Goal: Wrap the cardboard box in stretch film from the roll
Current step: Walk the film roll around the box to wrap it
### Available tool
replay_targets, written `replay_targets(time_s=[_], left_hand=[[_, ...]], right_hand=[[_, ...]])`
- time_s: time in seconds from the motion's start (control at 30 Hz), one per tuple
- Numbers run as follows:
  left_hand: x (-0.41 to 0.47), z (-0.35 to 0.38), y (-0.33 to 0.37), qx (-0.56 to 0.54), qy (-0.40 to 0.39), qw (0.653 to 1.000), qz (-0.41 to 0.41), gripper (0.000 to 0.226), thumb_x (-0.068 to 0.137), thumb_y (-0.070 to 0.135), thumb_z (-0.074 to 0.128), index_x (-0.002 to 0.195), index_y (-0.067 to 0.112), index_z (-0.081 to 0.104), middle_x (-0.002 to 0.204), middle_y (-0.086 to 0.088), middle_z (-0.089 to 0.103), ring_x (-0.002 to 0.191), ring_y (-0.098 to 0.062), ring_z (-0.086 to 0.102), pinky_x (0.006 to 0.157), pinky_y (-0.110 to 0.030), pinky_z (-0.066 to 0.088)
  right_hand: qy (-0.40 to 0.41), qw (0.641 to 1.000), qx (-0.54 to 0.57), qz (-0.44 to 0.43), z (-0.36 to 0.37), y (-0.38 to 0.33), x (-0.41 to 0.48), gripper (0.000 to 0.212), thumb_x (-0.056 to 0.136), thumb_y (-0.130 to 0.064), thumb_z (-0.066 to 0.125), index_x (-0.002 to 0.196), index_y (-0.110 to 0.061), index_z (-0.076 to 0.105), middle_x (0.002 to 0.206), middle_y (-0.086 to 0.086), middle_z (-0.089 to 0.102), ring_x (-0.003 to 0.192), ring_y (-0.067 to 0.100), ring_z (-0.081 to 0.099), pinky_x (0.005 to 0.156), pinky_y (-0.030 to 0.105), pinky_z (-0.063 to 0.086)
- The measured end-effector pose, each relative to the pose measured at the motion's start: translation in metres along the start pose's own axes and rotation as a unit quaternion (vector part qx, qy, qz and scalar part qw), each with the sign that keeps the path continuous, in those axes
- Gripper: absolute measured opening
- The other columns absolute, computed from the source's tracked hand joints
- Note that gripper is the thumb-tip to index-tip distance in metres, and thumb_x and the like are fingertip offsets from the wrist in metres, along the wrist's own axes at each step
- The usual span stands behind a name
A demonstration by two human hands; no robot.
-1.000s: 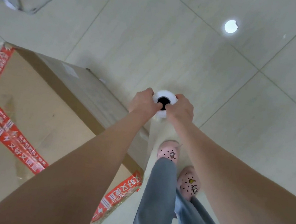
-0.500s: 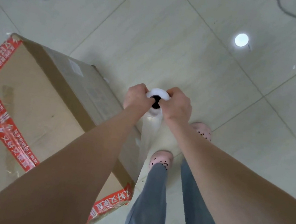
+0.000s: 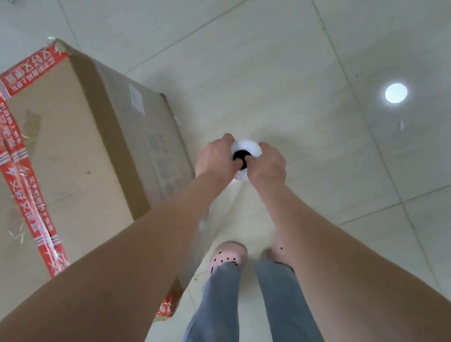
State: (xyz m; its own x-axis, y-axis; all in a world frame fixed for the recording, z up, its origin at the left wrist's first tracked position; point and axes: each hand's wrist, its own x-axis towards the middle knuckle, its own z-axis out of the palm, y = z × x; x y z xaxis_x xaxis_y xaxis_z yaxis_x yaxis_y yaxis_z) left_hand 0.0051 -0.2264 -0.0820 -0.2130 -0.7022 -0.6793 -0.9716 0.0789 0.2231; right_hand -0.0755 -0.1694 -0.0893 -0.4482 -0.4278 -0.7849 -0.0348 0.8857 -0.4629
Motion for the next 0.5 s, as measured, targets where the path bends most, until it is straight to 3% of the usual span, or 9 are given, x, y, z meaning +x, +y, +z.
replay_targets(time_s=[0.17, 0.3, 0.5], left_hand=[[0.009, -0.008, 0.016, 0.039, -0.012, 0.999, 0.010, 0.034, 0.083, 0.006, 0.052, 0.115, 0.016, 0.054, 0.100, -0.011, 0.063, 0.083, -0.028, 0.056, 0.063, -0.031, 0.041], [0.015, -0.012, 0.015, 0.098, -0.018, 0.994, 0.036, 0.037, 0.084, 0.005, 0.048, 0.118, 0.018, 0.055, 0.104, -0.009, 0.062, 0.096, -0.031, 0.060, 0.065, -0.031, 0.041], [0.035, -0.025, 0.013, 0.114, -0.029, 0.992, 0.033, 0.026, 0.080, 0.006, 0.047, 0.100, 0.014, 0.062, 0.099, -0.010, 0.064, 0.088, -0.031, 0.061, 0.062, -0.029, 0.041]], right_hand=[[-0.023, 0.999, -0.048, 0.003, -0.011, -0.002, 0.005, 0.021, 0.090, -0.018, 0.049, 0.106, -0.012, 0.060, 0.106, 0.004, 0.062, 0.090, 0.025, 0.055, 0.067, 0.026, 0.036], [-0.033, 0.998, -0.062, -0.005, -0.006, -0.012, 0.007, 0.016, 0.089, -0.016, 0.048, 0.099, -0.010, 0.059, 0.092, 0.002, 0.057, 0.080, 0.023, 0.050, 0.056, 0.028, 0.031], [-0.053, 0.994, -0.098, -0.022, -0.004, -0.034, 0.018, 0.013, 0.085, -0.011, 0.046, 0.087, -0.010, 0.059, 0.084, 0.004, 0.058, 0.078, 0.025, 0.051, 0.062, 0.028, 0.038]])
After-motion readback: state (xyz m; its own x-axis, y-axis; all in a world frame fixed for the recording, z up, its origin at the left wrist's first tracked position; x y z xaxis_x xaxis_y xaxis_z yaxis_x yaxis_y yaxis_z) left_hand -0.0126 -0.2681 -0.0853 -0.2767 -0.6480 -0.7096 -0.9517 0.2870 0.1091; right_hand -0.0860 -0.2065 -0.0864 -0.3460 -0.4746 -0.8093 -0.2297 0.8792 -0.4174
